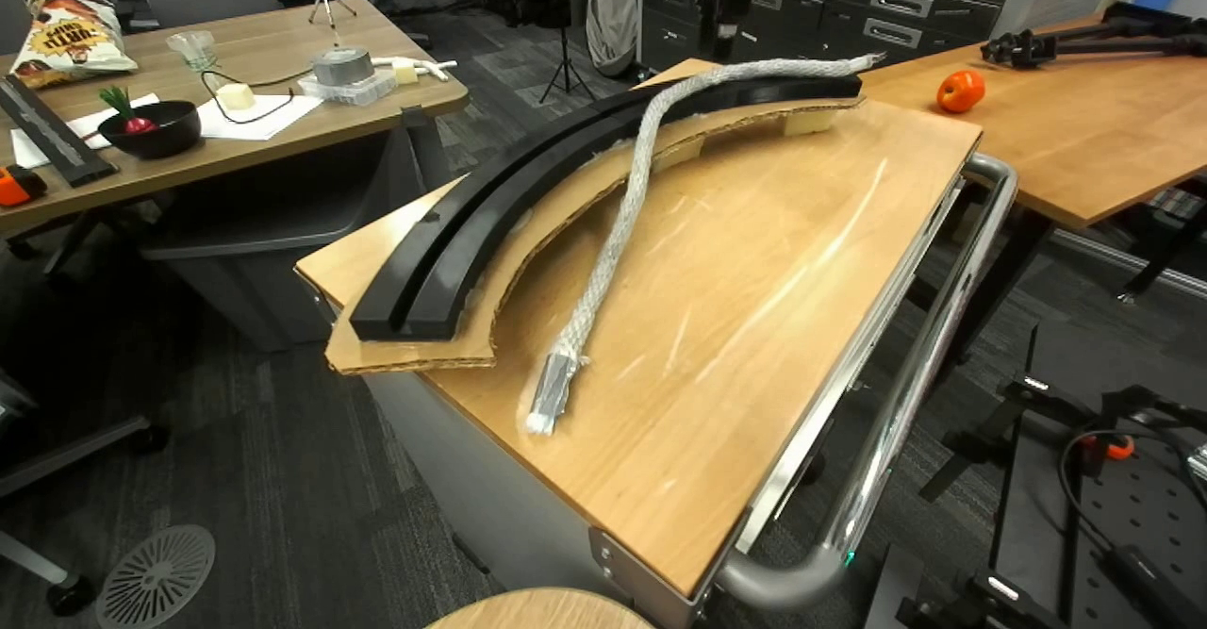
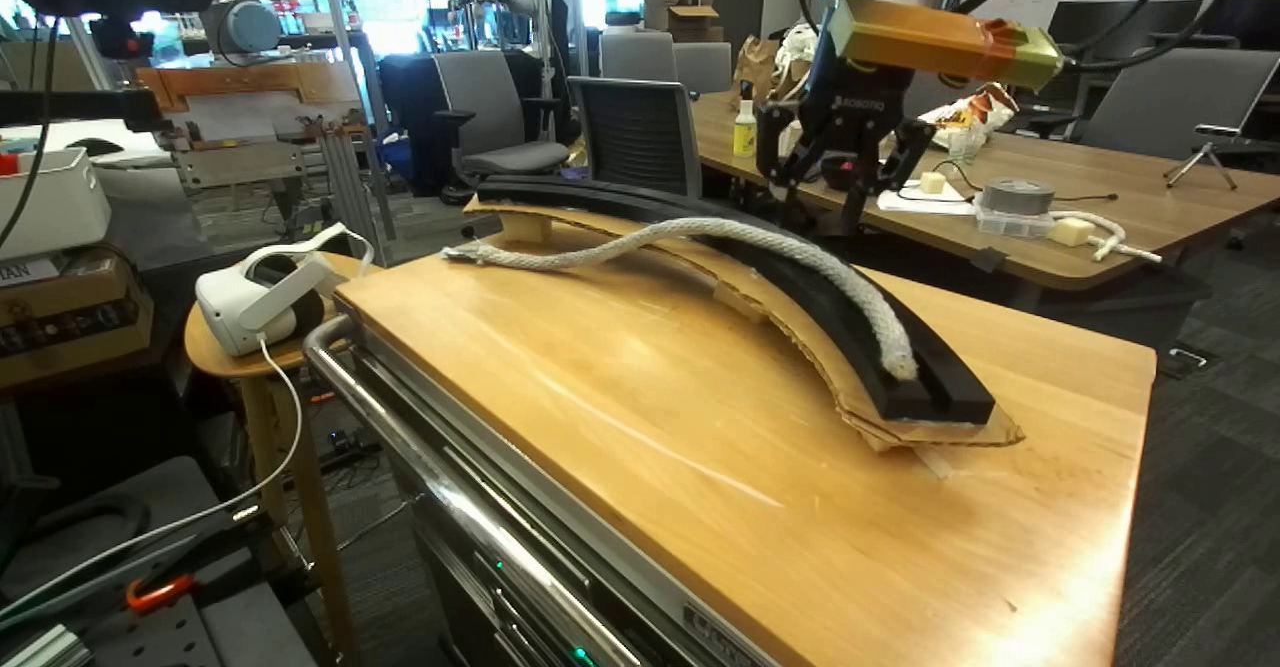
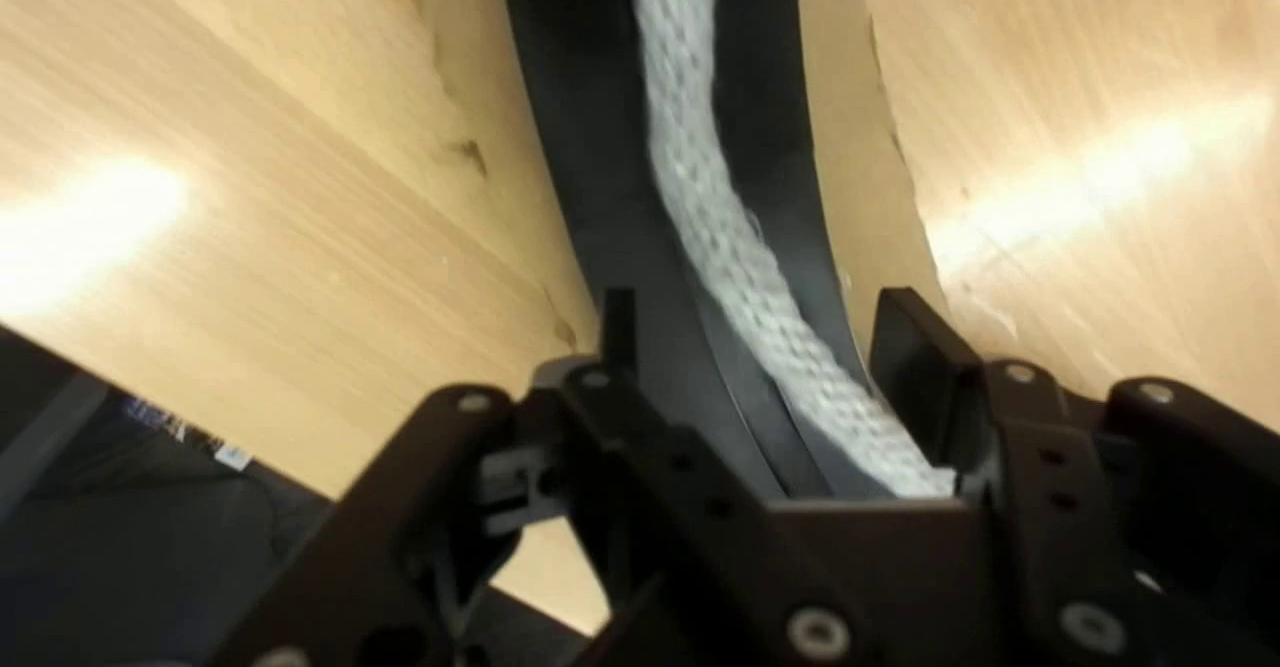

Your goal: Lay the rope on the black board

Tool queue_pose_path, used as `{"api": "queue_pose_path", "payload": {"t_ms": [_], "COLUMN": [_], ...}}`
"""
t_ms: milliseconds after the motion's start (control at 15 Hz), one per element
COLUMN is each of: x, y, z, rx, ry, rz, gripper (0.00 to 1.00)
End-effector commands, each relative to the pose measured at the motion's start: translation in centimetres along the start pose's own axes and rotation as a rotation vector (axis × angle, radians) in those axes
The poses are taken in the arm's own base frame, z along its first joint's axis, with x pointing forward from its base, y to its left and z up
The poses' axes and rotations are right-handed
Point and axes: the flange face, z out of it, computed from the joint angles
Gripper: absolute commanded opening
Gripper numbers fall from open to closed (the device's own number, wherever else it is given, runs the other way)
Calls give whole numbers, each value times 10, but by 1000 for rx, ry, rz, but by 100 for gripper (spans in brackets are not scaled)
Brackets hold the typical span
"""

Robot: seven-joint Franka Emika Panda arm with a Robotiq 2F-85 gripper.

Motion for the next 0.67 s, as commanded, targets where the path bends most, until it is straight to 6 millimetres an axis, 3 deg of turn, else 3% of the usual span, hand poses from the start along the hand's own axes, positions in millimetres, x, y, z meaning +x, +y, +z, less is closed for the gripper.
{"api": "queue_pose_path", "payload": {"t_ms": [0,67,133,267,333,467,600], "x": [1,-4,8,3,1,-1,-3], "y": [-42,-60,-27,-49,-55,-58,-68], "z": [-66,-84,-49,-80,-87,-85,-86], "rx": [29,77,37,61,60,65,-20], "ry": [168,154,116,128,130,128,0], "rz": [-96,-162,-79,-130,-138,-144,-205], "gripper": [95,99,85,99,100,99,100]}}
